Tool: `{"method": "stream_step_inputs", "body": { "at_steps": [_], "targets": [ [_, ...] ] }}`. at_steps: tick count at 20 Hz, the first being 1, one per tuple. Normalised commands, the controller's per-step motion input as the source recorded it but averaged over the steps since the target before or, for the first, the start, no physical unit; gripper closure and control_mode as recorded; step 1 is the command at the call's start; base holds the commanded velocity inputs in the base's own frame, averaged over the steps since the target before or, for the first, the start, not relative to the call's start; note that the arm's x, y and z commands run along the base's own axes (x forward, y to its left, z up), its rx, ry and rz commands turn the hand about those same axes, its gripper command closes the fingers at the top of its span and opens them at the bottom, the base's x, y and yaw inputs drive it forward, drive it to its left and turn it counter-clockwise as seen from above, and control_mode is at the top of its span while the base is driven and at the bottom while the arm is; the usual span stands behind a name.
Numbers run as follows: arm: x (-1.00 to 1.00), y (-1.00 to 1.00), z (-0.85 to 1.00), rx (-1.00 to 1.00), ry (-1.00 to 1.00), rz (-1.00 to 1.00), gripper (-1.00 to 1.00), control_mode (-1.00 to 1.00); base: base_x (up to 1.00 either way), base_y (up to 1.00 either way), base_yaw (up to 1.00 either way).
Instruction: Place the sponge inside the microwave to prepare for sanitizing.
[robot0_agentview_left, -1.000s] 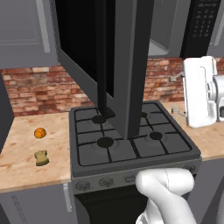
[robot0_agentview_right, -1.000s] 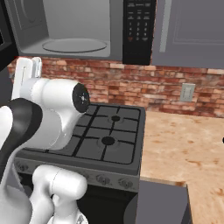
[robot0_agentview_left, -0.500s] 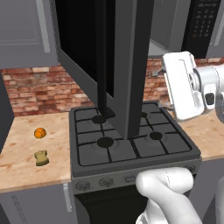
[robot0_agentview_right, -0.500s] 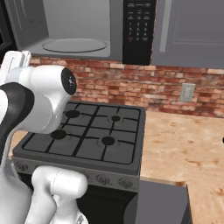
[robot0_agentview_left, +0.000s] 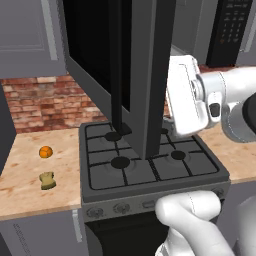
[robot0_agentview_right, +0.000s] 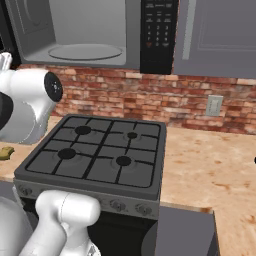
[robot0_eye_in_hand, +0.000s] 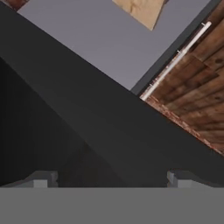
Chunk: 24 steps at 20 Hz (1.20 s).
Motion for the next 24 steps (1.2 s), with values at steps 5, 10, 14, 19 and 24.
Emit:
{"method": "stream_step_inputs", "body": {
  "at_steps": [5, 10, 14, 19, 24],
  "targets": [
    [0.0, 0.54, 0.0, 0.0, 0.06, 0.11, -1.0, -1.0, 0.0, 0.0, 0.0],
    [0.0, 0.45, 0.0, 0.0, 0.05, 0.09, -1.0, -1.0, 0.0, 0.0, 0.0],
    [0.0, 0.31, 0.0, 0.0, 0.0, 0.05, -1.0, -1.0, 0.0, 0.0, 0.0],
    [0.0, 0.2, 0.0, 0.0, 0.0, 0.0, -1.0, -1.0, 0.0, 0.0, 0.0],
    [0.0, 0.3, -0.07, 0.0, -0.05, 0.0, -1.0, -1.0, 0.0, 0.0, 0.0]
  ]
}}
